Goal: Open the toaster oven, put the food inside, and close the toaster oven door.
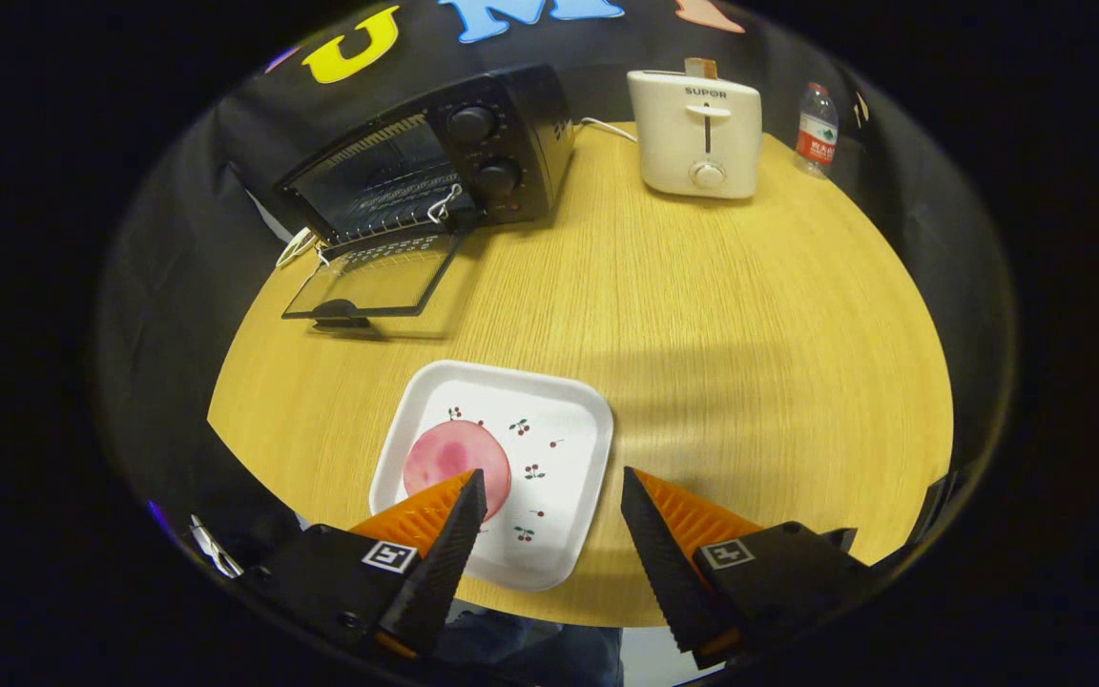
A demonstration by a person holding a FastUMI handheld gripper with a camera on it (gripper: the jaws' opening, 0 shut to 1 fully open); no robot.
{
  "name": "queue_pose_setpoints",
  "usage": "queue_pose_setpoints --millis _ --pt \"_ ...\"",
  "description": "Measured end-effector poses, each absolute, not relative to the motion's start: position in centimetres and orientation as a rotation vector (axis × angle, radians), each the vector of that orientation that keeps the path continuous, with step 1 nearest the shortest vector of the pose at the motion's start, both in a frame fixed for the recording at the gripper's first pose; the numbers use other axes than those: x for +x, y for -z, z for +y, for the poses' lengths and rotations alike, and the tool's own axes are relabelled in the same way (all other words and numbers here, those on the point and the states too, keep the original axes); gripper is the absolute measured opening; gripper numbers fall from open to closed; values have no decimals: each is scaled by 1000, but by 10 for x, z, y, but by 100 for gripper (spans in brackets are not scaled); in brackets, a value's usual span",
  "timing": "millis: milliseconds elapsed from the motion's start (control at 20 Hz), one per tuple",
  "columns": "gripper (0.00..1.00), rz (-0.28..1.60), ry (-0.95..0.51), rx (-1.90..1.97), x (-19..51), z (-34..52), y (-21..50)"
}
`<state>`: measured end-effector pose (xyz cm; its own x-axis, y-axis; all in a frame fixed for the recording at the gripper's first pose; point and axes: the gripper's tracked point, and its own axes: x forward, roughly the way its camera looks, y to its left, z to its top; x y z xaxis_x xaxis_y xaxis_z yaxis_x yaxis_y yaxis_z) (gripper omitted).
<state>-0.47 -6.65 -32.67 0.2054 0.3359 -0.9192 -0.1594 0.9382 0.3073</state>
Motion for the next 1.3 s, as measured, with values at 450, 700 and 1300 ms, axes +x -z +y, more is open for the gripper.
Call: queue_pose_setpoints --millis 450,700,1300 --pt "44 1455 -395 145 -9 -70 341" --pt "33 1527 -418 147 -14 -74 339" --pt "2 1556 -419 641 -33 -56 335"
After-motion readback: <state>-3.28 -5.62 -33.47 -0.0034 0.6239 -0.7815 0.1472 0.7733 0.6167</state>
